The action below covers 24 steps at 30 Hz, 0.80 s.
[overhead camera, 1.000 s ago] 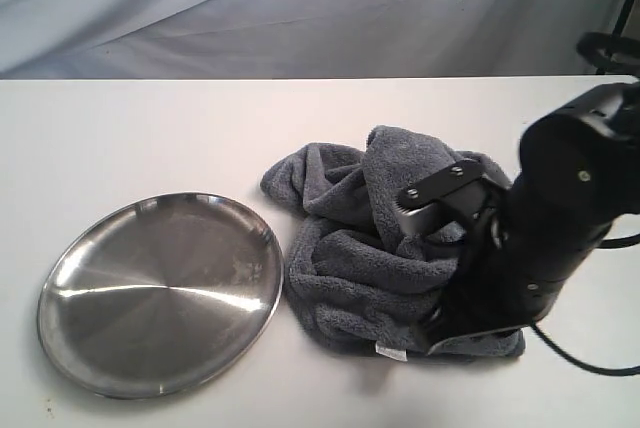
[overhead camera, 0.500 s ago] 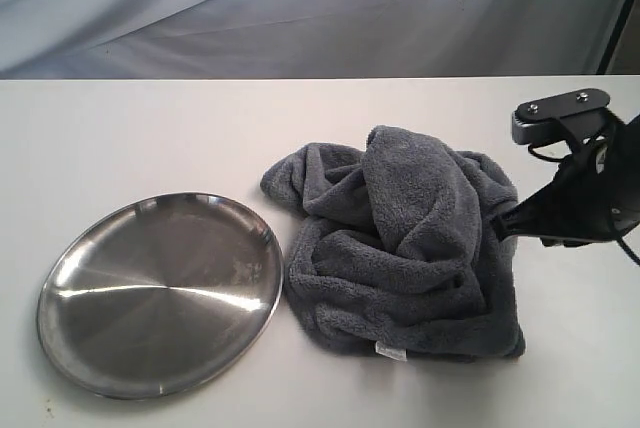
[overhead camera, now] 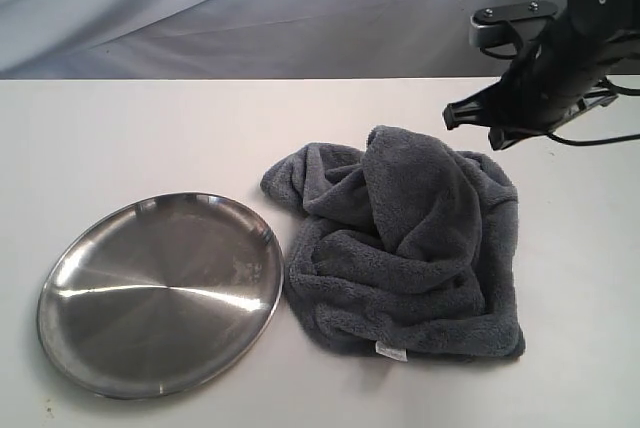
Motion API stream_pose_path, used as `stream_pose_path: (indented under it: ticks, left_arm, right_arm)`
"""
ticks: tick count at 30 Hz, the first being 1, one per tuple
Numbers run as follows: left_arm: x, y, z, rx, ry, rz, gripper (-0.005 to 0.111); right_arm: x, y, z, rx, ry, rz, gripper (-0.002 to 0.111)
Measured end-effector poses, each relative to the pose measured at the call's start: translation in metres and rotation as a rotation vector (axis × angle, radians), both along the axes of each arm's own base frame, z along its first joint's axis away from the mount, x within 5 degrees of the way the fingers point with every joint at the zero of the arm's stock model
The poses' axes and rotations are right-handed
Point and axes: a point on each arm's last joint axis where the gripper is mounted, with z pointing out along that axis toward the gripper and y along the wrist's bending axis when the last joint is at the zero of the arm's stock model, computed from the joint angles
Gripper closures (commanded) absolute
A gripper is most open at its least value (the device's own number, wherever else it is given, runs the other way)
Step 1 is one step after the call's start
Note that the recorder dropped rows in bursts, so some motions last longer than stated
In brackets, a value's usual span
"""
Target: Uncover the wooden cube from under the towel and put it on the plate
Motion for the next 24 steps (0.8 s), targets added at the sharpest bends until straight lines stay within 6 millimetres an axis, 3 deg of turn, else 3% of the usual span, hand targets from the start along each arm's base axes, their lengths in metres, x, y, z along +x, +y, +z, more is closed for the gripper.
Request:
stream_pose_path:
  ticks: [5,12,17,24]
  left_arm:
    - [0.0,0.0,0.0,0.0,0.0,0.0,0.105]
    - [0.0,0.0,0.0,0.0,0.0,0.0,0.105]
    - [0.0,0.0,0.0,0.0,0.0,0.0,0.105]
    - [0.0,0.0,0.0,0.0,0.0,0.0,0.105]
  right_arm:
    - [0.022,0.013,0.007,0.045,-0.017,-0.003,0.108]
    - [0.031,0.064,0.021,0.062,-0.072,0.109,0.108]
    - [0.02,0.104,0.02,0.068,-0.068,0.206,0.108]
    - [-0.009,0.14,0.016,0.018,0.03,0.36,0.108]
